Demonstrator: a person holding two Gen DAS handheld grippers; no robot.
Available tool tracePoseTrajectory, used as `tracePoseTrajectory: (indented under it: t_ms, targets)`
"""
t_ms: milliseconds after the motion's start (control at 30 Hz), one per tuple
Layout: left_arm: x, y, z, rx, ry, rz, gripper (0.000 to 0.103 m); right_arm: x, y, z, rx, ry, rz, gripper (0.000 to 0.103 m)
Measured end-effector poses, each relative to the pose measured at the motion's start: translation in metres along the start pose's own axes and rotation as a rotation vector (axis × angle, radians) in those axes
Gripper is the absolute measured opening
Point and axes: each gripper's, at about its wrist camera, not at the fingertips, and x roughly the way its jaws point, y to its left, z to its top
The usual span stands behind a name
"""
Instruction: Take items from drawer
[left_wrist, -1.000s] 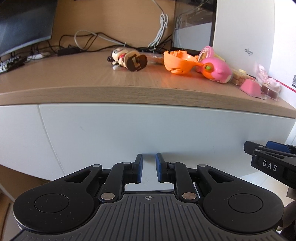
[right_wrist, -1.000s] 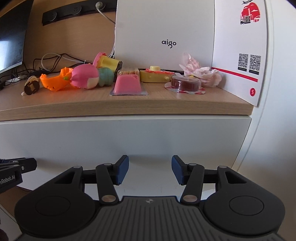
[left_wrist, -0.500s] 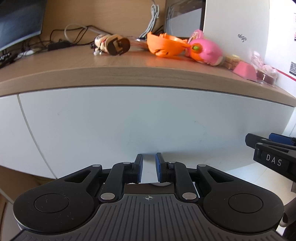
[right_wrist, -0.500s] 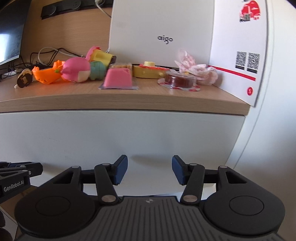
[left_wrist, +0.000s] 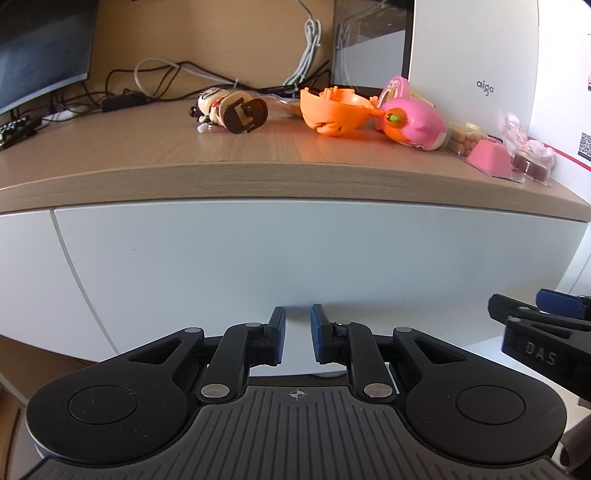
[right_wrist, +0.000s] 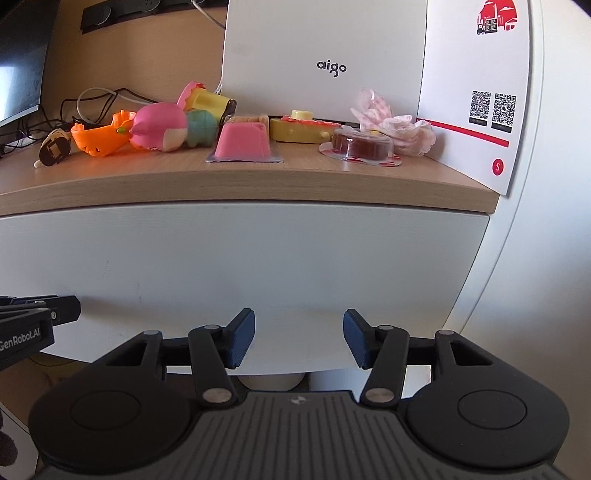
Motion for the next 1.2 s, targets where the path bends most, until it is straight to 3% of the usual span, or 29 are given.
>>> tracePoseTrajectory:
  t_ms: [233, 500, 733, 867, 967, 1200]
  targets:
    - [-0.015, -0.006, 0.002, -0.003, -0.009, 0.019, 0.017, -0.021, -0.008, -0.002, 0.006, 0.017, 0.029, 0.053]
    - [-0.079, -0.023, -0.013, -0.048, 0.043, 0.061, 0.017, -0.065, -0.027, -0.007, -0.017, 0.058, 0.133, 0.053]
    - [-0.159, -0.036, -0.006, -0.068, 0.112, 0.040, 0.017, -0.131, -0.041, 0.015, -0.072, 0.134, 0.166, 0.054]
    - [-0.199, -0.040, 0.003, -0.089, 0.158, 0.014, 0.017, -0.171, -0.056, 0.032, 0.002, 0.183, 0.159, 0.054]
    - [-0.219, -0.038, 0.009, -0.112, 0.189, 0.004, 0.017, -0.196, -0.062, 0.042, 0.032, 0.193, 0.175, 0.054]
    - [-0.249, -0.050, 0.007, -0.051, 0.189, -0.049, 0.017, -0.235, -0.063, 0.038, 0.016, 0.196, 0.179, 0.055]
